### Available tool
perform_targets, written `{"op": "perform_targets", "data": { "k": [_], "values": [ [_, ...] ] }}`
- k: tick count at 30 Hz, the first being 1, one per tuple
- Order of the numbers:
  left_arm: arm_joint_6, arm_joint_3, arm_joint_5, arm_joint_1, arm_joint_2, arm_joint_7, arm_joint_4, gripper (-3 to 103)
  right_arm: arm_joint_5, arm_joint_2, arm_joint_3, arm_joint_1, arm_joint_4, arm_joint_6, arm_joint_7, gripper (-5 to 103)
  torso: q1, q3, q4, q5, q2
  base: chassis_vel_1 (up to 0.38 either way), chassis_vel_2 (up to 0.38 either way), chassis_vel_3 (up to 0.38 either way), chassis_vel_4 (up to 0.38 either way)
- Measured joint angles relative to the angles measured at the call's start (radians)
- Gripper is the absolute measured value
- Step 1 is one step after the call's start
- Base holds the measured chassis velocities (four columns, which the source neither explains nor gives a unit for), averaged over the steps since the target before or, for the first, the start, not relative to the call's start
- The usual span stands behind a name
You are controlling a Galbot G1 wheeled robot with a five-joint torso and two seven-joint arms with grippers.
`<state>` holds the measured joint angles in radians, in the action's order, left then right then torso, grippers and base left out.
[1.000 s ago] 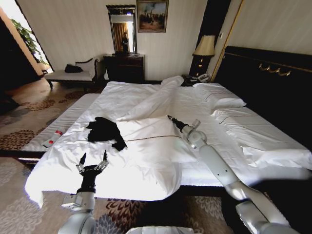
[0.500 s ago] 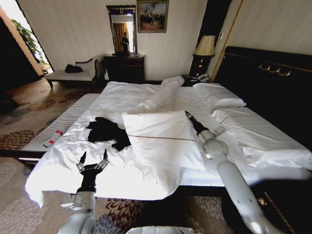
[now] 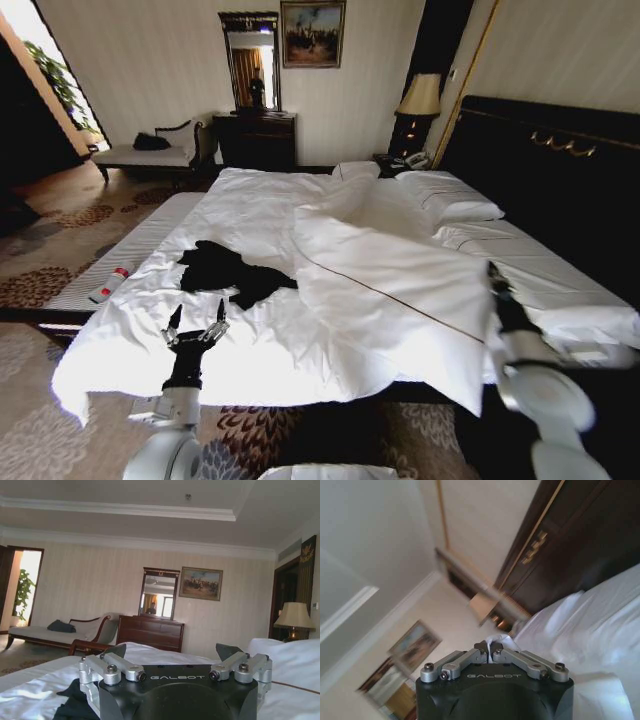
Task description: Fold the clothes on the bed.
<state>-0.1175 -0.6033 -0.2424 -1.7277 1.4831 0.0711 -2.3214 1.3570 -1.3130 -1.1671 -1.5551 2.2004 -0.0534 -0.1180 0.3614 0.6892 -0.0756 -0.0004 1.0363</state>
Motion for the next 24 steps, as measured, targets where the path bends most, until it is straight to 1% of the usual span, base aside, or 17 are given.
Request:
{"op": "perform_targets", "data": {
  "k": [1, 2, 4, 6, 7, 8, 9, 10, 11, 12, 14, 15, 17, 18, 20, 23, 24],
  "values": [
    [0.0, 0.0, 0.0, 0.0, 0.0, 0.0, 0.0, 100, 0.0, 0.0, 0.0, 0.0, 0.0, 0.0, 0.0, 1, 0.0, 0.0, 0.0, 0.0, 0.0, 0.0, 0.0, 0.0, 0.0],
    [0.0, 0.007, -0.009, 0.011, -0.002, 0.0, 0.004, 100, -0.005, -0.019, -0.05, -0.035, 0.014, 0.005, -0.022, 1, 0.0, 0.0, 0.0001, -0.0002, 0.0, 0.0, 0.0, 0.0, 0.0],
    [0.002, 0.013, -0.028, 0.016, -0.009, 0.001, 0.002, 100, -0.024, -0.04, -0.093, -0.077, 0.024, 0.012, -0.05, 1, 0.0, 0.0, -0.0003, -0.0001, 0.0, 0.0, 0.0, 0.0, 0.0],
    [0.002, 0.014, -0.035, 0.016, -0.013, 0.001, 0.001, 100, -0.03, -0.045, -0.102, -0.087, 0.026, 0.014, -0.058, 1, 0.0, 0.0, -0.0002, -0.0001, 0.0, 0.0, 0.0, 0.0, 0.0],
    [0.003, 0.014, -0.059, 0.017, -0.03, 0.001, -0.003, 100, -0.041, -0.063, -0.125, -0.11, 0.033, 0.017, -0.087, 1, 0.0, 0.0, 0.0005, 0.0, 0.0, 0.0, 0.0, 0.0, 0.0],
    [0.004, 0.014, -0.082, 0.02, -0.049, 0.002, -0.005, 100, -0.042, -0.076, -0.143, -0.128, 0.043, 0.017, -0.107, 1, 0.0, 0.0, 0.0005, 0.0001, 0.0, 0.0, 0.0, 0.0, 0.0],
    [0.004, 0.014, -0.082, 0.02, -0.049, 0.002, -0.005, 100, -0.042, -0.076, -0.143, -0.128, 0.043, 0.017, -0.107, 1, 0.0, 0.0, 0.0005, 0.0001, 0.0, 0.0, 0.0, 0.0, 0.0],
    [0.005, 0.012, -0.097, 0.022, -0.06, 0.002, -0.006, 100, -0.04, -0.086, -0.155, -0.143, 0.051, 0.018, -0.121, 1, 0.0, 0.0, 0.0004, 0.0, 0.0, 0.0, 0.0, 0.0, 0.0],
    [0.011, 0.007, -0.134, 0.033, -0.09, 0.005, -0.006, 100, -0.035, -0.109, -0.183, -0.18, 0.069, 0.023, -0.15, 1, 0.0, 0.0, 0.0004, -0.0001, 0.0, 0.0, 0.0, 0.0, 0.0],
    [0.017, 0.004, -0.162, 0.043, -0.111, 0.008, -0.007, 100, -0.035, -0.124, -0.201, -0.207, 0.079, 0.027, -0.166, 1, 0.0, 0.0, -0.0003, 0.0, 0.0, 0.0, 0.0, 0.0, 0.0],
    [0.022, 0.004, -0.178, 0.05, -0.124, 0.01, -0.007, 100, -0.036, -0.132, -0.213, -0.222, 0.083, 0.032, -0.176, 1, 0.0, 0.0, -0.0003, -0.0002, 0.0, 0.0, 0.0, 0.0, 0.0],
    [0.028, 0.005, -0.197, 0.058, -0.142, 0.012, -0.007, 100, -0.038, -0.143, -0.229, -0.236, 0.086, 0.038, -0.189, 1, 0.0, 0.0, -0.0002, -0.0002, 0.0, 0.0, 0.0, 0.0, 0.0],
    [0.034, 0.01, -0.222, 0.078, -0.183, 0.014, -0.005, 100, -0.043, -0.169, -0.286, -0.26, 0.087, 0.061, -0.243, 1, 0.0, 0.0, 0.0, -0.0002, 0.0, 0.0, 0.0, 0.0, 0.0],
    [0.034, 0.01, -0.222, 0.078, -0.183, 0.014, -0.005, 100, -0.043, -0.169, -0.286, -0.26, 0.087, 0.061, -0.243, 1, 0.0, 0.0, 0.0, -0.0002, 0.0, 0.0, 0.0, 0.0, 0.0],
    [0.036, 0.011, -0.232, 0.082, -0.199, 0.014, -0.007, 100, -0.055, -0.177, -0.329, -0.277, 0.067, 0.088, -0.27, 1, 0.0, 0.0, 0.0, -0.0002, 0.0, 0.0, 0.0, 0.0, 0.0],
    [0.036, 0.011, -0.239, 0.08, -0.205, 0.014, -0.013, 100, -0.072, -0.178, -0.358, -0.29, 0.037, 0.111, -0.277, 1, 0.0, 0.0, 0.0002, -0.0001, 0.0, 0.0, 0.0, 0.0, 0.0],
    [0.037, 0.01, -0.247, 0.081, -0.213, 0.014, -0.014, 100, -0.078, -0.181, -0.381, -0.304, 0.012, 0.13, -0.285, 1, 0.0, 0.0, 0.0009, 0.0, 0.0, 0.0, 0.0, 0.0, 0.0]
  ]
}}
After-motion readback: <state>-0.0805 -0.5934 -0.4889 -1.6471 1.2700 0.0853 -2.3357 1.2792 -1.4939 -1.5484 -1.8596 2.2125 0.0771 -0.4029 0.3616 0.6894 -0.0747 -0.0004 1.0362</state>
